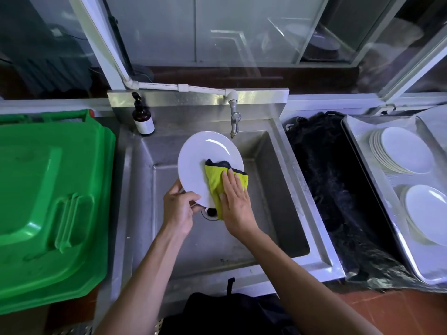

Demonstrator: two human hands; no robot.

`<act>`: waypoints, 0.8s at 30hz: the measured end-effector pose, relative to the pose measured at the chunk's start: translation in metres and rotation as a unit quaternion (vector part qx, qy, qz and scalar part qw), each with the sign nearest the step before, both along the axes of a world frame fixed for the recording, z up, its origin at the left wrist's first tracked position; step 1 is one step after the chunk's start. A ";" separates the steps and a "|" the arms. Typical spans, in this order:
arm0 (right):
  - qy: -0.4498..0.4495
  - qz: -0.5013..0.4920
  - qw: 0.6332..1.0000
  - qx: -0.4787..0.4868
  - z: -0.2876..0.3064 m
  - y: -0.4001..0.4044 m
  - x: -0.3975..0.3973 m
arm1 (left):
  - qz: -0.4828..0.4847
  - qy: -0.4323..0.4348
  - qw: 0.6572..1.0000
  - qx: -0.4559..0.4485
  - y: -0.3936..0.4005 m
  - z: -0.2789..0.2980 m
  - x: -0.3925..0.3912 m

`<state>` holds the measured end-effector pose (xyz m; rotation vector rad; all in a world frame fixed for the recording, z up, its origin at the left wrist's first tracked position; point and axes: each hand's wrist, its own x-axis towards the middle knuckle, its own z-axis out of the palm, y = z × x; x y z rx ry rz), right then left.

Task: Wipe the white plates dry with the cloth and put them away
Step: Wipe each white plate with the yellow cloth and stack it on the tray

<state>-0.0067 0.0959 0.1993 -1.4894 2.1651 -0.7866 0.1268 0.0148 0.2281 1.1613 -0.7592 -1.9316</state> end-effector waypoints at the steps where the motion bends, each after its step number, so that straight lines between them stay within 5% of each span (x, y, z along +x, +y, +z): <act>1: 0.003 -0.006 1.000 0.003 -0.002 0.000 -0.004 | -0.001 -0.006 1.000 -0.002 0.000 0.000 0.001; 15: 0.005 -0.047 0.999 -0.025 0.009 -0.020 -0.043 | -0.096 -0.050 0.994 -0.020 -0.006 -0.002 0.023; 24: -0.085 -0.054 0.995 -0.011 0.027 -0.028 -0.067 | -0.201 -0.108 0.972 -0.049 -0.013 -0.003 0.035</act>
